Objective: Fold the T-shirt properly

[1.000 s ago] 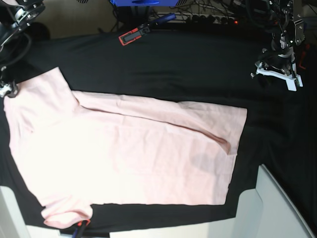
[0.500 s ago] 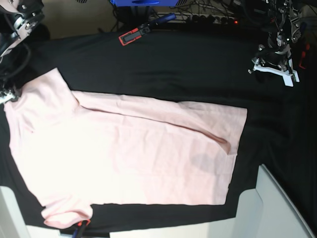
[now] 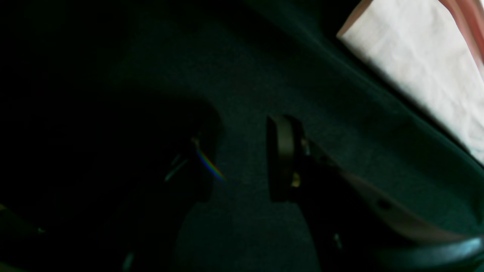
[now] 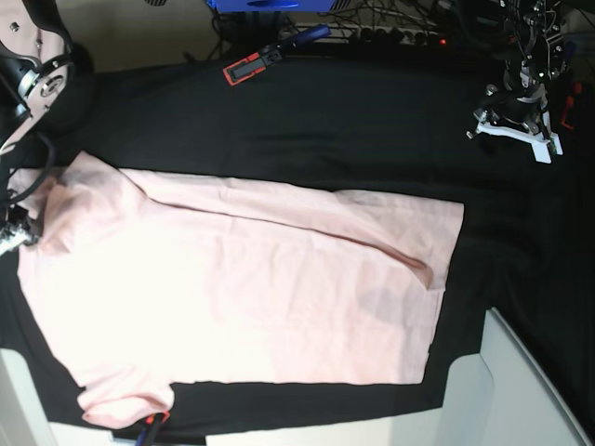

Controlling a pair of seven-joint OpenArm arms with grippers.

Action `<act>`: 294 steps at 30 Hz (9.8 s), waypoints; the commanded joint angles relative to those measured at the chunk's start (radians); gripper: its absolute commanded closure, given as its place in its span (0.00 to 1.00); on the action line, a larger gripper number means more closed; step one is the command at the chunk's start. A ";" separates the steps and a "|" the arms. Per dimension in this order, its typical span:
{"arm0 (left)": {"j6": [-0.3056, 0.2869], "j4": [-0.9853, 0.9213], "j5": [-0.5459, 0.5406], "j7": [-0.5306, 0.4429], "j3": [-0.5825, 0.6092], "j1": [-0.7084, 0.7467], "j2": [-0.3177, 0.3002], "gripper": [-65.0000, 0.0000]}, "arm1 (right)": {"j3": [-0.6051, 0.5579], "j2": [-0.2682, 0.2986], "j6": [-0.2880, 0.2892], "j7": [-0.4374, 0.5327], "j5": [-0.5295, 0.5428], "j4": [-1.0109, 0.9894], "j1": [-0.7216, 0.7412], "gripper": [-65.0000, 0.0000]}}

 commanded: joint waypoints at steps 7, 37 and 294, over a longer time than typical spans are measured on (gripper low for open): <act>-0.007 0.018 -0.006 -0.018 -0.003 0.007 -0.013 0.66 | -0.059 0.016 -0.006 0.017 0.014 0.009 0.107 1.00; -0.007 0.018 -0.006 -0.018 0.002 0.010 0.015 0.66 | -0.074 0.001 -0.029 0.112 0.019 -0.178 0.275 0.62; -0.717 -0.023 0.405 0.499 -0.471 -0.287 0.221 0.58 | 0.334 0.071 0.064 0.186 0.186 -0.379 -0.102 1.00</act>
